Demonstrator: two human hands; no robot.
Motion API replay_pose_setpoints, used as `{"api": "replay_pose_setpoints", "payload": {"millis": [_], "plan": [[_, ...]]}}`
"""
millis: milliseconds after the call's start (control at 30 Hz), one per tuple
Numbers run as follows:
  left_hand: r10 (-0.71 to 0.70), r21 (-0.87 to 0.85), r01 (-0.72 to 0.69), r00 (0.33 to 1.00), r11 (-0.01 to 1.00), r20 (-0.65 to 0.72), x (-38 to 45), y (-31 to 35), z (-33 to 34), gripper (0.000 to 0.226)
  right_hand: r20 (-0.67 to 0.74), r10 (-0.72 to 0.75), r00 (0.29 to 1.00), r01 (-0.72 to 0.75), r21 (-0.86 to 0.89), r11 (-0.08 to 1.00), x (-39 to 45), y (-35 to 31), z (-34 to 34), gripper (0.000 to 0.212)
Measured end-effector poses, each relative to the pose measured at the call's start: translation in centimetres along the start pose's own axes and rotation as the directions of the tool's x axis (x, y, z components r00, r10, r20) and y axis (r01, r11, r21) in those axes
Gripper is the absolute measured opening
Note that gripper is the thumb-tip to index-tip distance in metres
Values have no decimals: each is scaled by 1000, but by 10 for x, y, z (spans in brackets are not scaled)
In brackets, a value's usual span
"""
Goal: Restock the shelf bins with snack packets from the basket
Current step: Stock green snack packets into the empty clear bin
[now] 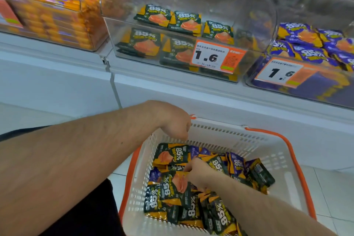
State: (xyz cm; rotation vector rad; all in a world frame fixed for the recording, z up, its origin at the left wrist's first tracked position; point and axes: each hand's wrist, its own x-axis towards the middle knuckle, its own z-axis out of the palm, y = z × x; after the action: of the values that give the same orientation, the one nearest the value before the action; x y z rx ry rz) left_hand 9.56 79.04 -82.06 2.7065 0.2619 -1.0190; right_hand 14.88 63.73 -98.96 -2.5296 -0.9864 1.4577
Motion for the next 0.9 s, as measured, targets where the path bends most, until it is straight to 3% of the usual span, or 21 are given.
{"api": "replay_pose_setpoints", "payload": {"millis": [200,333,400,467,567,633,667,700,767,800,833,900], "plan": [[-132,-39,133,991,990,9,-6,-19,-18,61,-52,-81,995,92,249,964,-48,-14,-107,12],[-215,-55,218,975,974,55,-20,-33,-36,79,-161,-101,982,175,560,810,-83,-24,-153,18],[-202,-157,216,974,964,98,-28,-43,-43,72,-202,-129,971,233,663,712,-97,-30,-164,21],[-125,-382,155,987,911,101,-31,-52,-46,46,-242,-179,954,301,730,613,-108,-37,-169,22],[-52,-665,-29,994,746,-101,-36,-59,-46,9,-289,-222,931,361,819,447,-121,-45,-172,22],[-41,-788,-166,971,593,-236,-38,-63,-48,9,-403,-171,899,433,765,477,-127,-49,-171,21],[-43,-821,-224,957,526,-288,-41,-63,-49,7,-505,-144,851,487,657,575,-130,-49,-171,18],[-56,-834,-267,941,483,-333,-44,-64,-52,4,-638,-129,759,525,482,701,-131,-47,-172,15],[-86,-833,-329,910,444,-405,-47,-66,-56,4,-854,-249,457,518,28,855,-136,-47,-175,21],[-99,-825,-357,893,437,-439,-49,-65,-59,5,-872,-371,319,517,-168,839,-139,-48,-176,27],[-108,-815,-386,875,432,-472,-51,-62,-61,8,-842,-481,242,528,-302,794,-143,-51,-175,34],[-123,-793,-434,841,427,-527,-54,-57,-66,10,-763,-613,203,512,-451,731,-149,-63,-171,51]]}}
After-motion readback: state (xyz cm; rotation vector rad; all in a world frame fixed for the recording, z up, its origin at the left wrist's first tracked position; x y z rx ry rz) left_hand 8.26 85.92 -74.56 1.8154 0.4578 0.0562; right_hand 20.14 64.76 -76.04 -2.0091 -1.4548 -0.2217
